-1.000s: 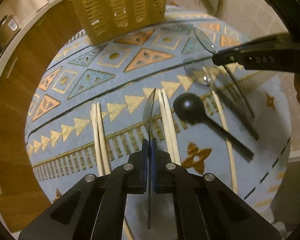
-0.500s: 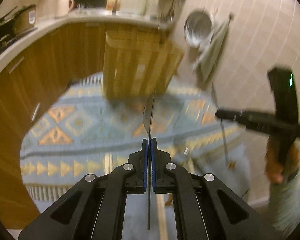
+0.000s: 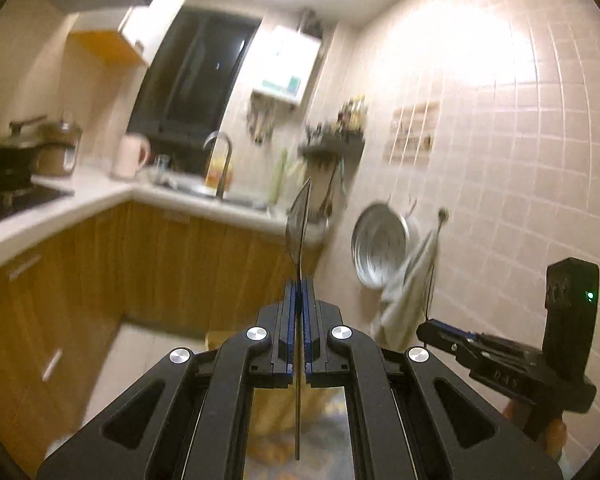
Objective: Organize utensils
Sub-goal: 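Carry the knife in the left tool over the basket while the right tool carries its spoon there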
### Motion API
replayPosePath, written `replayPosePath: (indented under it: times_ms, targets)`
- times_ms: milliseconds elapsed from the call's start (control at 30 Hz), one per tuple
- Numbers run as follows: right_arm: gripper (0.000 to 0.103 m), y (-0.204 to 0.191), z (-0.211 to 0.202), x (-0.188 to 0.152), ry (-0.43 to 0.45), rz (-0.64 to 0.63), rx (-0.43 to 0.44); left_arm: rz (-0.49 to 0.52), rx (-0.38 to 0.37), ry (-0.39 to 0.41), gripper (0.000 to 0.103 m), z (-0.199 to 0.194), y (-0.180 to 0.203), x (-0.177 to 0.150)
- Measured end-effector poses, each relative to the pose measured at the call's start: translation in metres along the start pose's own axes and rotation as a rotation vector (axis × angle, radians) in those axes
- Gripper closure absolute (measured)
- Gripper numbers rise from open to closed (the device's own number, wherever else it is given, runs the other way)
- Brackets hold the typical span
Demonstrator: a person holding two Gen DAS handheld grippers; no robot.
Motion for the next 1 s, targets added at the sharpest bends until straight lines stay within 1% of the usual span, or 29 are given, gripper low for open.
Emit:
replayPosePath:
  times_ms: [67, 133, 300, 433, 500, 567, 600, 633, 700, 800, 933, 1000]
  targets:
    - [0.093, 0.0, 0.01, 0.013, 0.054, 0.001, -0.005, 0.024, 0.009, 0.045, 0.102, 0.015, 0.002, 0.008]
    - [0.093, 0.004, 0.018, 0.02, 0.087, 0.001, -0.016, 0.045, 0.005, 0.06, 0.102, 0.029, 0.004, 0.011]
    - [0.093, 0.009, 0.047, 0.029, 0.115, -0.008, -0.031, 0.054, 0.035, 0.073, 0.102, 0.062, -0.007, 0.004]
    - [0.093, 0.018, 0.069, 0.03, 0.143, -0.017, -0.084, 0.02, 0.055, 0.083, 0.102, 0.074, -0.026, 0.003]
    - [0.093, 0.024, 0.08, 0.03, 0.142, -0.016, -0.105, 0.021, 0.074, 0.093, 0.102, 0.08, -0.034, 0.003]
    - [0.093, 0.03, 0.093, 0.025, 0.123, -0.021, -0.116, 0.008, 0.08, 0.103, 0.102, 0.086, -0.044, -0.001]
    - [0.093, 0.033, 0.099, 0.022, 0.116, -0.025, -0.123, 0.001, 0.079, 0.096, 0.102, 0.089, -0.048, -0.005]
    - [0.093, 0.036, 0.106, 0.017, 0.106, -0.032, -0.13, 0.005, 0.084, 0.068, 0.102, 0.098, -0.052, -0.013]
    - [0.093, 0.042, 0.118, 0.007, 0.092, -0.038, -0.142, 0.022, 0.104, 0.053, 0.102, 0.105, -0.056, -0.021]
    - [0.093, 0.047, 0.125, -0.002, 0.094, -0.04, -0.157, 0.05, 0.136, 0.056, 0.102, 0.108, -0.06, -0.029]
    - [0.093, 0.053, 0.136, -0.015, 0.073, -0.021, -0.15, 0.076, 0.179, 0.062, 0.102, 0.109, -0.065, -0.036]
    - [0.093, 0.056, 0.139, -0.02, 0.068, -0.013, -0.149, 0.071, 0.19, 0.055, 0.102, 0.111, -0.07, -0.04]
Point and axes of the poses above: each gripper's, at about its wrist camera, not at the fingertips, and z roughly the way its jaws point, y to its right, x to its top, the point moved 7 cm from there along z, roughly the way its jaws point, and after that the axes turned 3 degrees about y, right-handed, at the moved point
